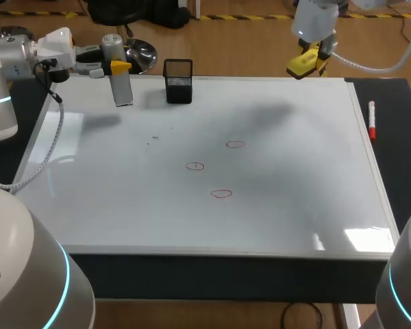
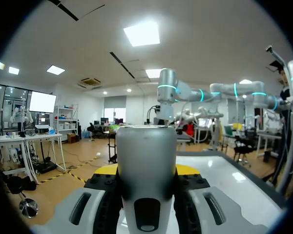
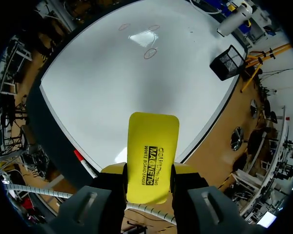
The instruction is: Pick up the inspection probe, press it on each red-marked spot on the whiteboard one by one, put down the probe, pick up the eraser, and wipe off all the red marks.
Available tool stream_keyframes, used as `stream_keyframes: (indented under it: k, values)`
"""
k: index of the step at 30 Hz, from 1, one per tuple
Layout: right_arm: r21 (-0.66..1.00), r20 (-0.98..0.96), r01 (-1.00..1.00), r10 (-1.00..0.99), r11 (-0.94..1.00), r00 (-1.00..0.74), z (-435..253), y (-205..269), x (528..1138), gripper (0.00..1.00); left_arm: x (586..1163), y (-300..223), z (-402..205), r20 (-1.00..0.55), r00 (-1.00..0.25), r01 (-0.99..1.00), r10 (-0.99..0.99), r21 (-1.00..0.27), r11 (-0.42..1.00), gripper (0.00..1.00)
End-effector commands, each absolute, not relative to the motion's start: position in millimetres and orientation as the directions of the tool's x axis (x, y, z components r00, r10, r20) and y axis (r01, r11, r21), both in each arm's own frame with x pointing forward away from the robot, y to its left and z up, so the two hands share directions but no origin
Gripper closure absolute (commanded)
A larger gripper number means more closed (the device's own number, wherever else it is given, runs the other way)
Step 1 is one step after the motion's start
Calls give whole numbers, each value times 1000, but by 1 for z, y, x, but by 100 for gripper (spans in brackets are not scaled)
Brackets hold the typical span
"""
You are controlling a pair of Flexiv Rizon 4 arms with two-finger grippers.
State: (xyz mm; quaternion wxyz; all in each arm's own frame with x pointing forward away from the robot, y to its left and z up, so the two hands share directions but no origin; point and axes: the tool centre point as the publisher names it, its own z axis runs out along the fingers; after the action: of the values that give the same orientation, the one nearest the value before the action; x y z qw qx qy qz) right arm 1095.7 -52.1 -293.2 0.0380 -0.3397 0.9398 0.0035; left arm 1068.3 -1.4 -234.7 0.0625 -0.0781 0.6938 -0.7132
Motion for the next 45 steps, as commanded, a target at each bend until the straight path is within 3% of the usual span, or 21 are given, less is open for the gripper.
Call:
stream_keyframes:
  k: [1,10,25,34,45]
  values:
    - [-21,-71,-640,-640,768,-765,-292,-53,1096,100,1067,-2,-233,23,-979,-17,-203,-999,-29,100]
    - [-21,-71,-640,-640,768,-765,-292,-53,1096,100,1053,-16,-224,5,-983,0,-184,-1000,-31,100]
    - [-21,-71,-640,-640,768,-765,-292,-53,1096,100,953,-78,-205,-1,-998,7,-63,-995,-100,100]
    - [-21,-71,-640,-640,768,-765,-292,-53,1096,100,904,-117,-215,30,-998,-37,49,-991,-129,100]
    - [-21,-71,-640,-640,768,-765,-292,-53,1096,100,885,-142,-237,71,-990,-87,120,-987,-137,100]
